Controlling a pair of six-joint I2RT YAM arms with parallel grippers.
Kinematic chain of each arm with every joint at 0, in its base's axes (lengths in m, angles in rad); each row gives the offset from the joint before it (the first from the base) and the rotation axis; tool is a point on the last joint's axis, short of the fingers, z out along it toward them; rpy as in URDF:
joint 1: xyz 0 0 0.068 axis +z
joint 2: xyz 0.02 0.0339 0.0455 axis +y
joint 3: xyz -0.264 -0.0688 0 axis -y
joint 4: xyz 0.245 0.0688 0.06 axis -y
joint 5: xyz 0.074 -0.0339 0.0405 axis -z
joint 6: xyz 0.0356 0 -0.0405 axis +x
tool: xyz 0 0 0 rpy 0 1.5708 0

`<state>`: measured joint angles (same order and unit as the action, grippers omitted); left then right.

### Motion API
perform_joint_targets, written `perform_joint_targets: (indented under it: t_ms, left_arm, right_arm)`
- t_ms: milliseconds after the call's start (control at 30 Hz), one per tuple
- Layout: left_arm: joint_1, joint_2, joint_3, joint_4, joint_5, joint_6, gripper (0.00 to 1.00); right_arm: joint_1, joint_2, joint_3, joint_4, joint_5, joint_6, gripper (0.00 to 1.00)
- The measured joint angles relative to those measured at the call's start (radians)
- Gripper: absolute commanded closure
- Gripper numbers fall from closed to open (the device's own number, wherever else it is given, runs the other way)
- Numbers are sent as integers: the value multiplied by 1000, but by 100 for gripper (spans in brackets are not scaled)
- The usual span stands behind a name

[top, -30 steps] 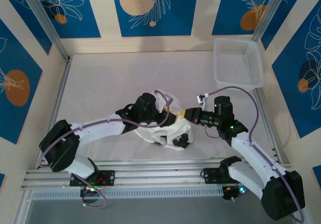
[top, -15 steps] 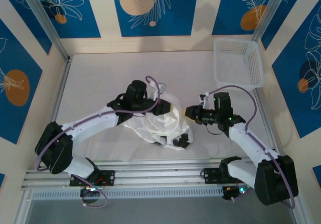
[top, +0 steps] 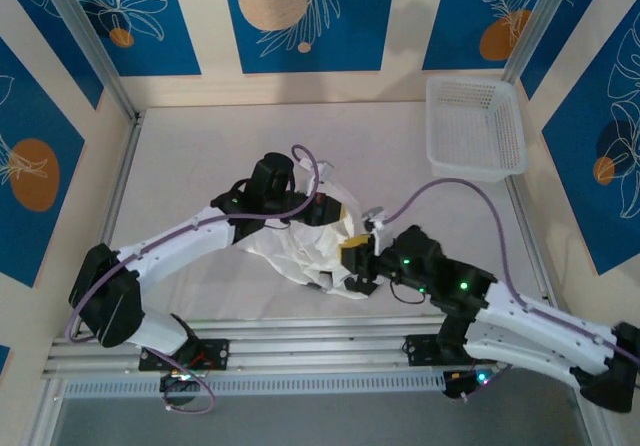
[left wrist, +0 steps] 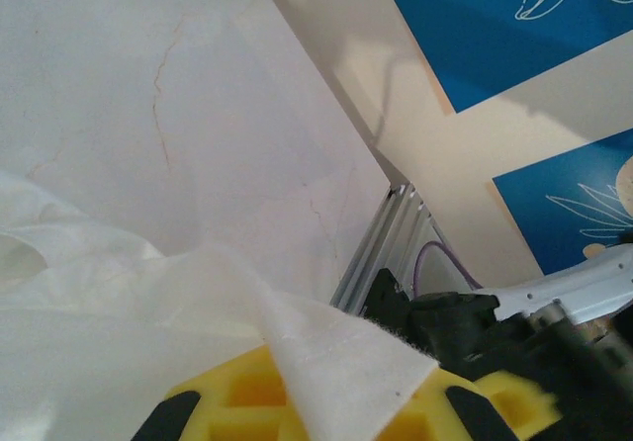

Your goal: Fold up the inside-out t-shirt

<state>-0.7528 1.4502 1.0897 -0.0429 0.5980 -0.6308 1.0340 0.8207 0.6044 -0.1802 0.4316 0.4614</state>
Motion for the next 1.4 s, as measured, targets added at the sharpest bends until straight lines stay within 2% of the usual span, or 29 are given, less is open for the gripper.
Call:
perform_joint_targets:
  t_ms: [200, 267, 367, 467, 567, 633, 700, 733, 867, 1000, 1167, 1267, 1400]
  left_arm:
    - [0, 0, 0, -10, -2, 1, 100]
    - [0, -1, 0, -19, -4, 1, 100]
    - [0, -3, 0, -26, -4, 0, 100]
    - [0, -3, 0, -26, -4, 0, 100]
    - [0, -3, 0, -26, -4, 1, 100]
    - [3, -3, 0, -27, -4, 0, 100]
    - [13, -3, 0, -27, -4, 1, 100]
    - [21, -3, 0, -28, -4, 2, 100]
    - [93, -2, 0, -44, -8, 49, 99]
    - [181, 21, 2, -82, -44, 145, 75]
    - [211, 12, -1, -173, -177, 264, 47]
    - [211, -37, -30, -193, -203, 287, 40]
    - [209, -182, -106, -202, -205, 228, 36]
  right_arm:
    - [-113, 161, 69, -71, 152, 35, 65]
    - [-167, 187, 98, -120, 187, 64, 57]
    - [-241, 212, 119, -156, 163, 86, 43]
    - [-278, 238, 122, -152, 70, 88, 43]
    - [-307, 267, 121, -92, -91, 89, 52]
    - [-328, 291, 121, -34, -214, 94, 70]
    - [-347, 318, 121, 19, -333, 95, 96]
    - [-353, 325, 121, 36, -380, 95, 100]
    - [-395, 314, 96, 145, -625, 121, 100]
    - [-463, 244, -4, 354, -884, 217, 100]
    - [-508, 195, -46, 477, -1017, 300, 100]
    - [-524, 197, -46, 514, -1042, 325, 100]
    - [-554, 224, -45, 511, -1032, 339, 100]
